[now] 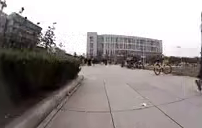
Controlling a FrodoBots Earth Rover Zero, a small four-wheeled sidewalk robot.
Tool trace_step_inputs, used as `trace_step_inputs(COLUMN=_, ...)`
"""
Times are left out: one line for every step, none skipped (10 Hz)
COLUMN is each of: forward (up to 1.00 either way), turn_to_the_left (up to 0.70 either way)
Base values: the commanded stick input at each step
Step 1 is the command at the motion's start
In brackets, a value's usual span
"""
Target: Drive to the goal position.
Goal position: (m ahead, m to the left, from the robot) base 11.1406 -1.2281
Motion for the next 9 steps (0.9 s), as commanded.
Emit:
trace_step_inputs(forward=0.7, turn_to_the_left=0.0)
trace_step_inputs(forward=0.7, turn_to_the_left=0.0)
trace_step_inputs(forward=0.7, turn_to_the_left=0.0)
trace_step_inputs(forward=0.7, turn_to_the_left=0.0)
trace_step_inputs(forward=0.7, turn_to_the_left=0.0)
trace_step_inputs(forward=0.7, turn_to_the_left=0.0)
trace_step_inputs(forward=0.7, turn_to_the_left=0.0)
trace_step_inputs(forward=0.7, turn_to_the_left=0.0)
trace_step_inputs(forward=0.7, turn_to_the_left=0.0)
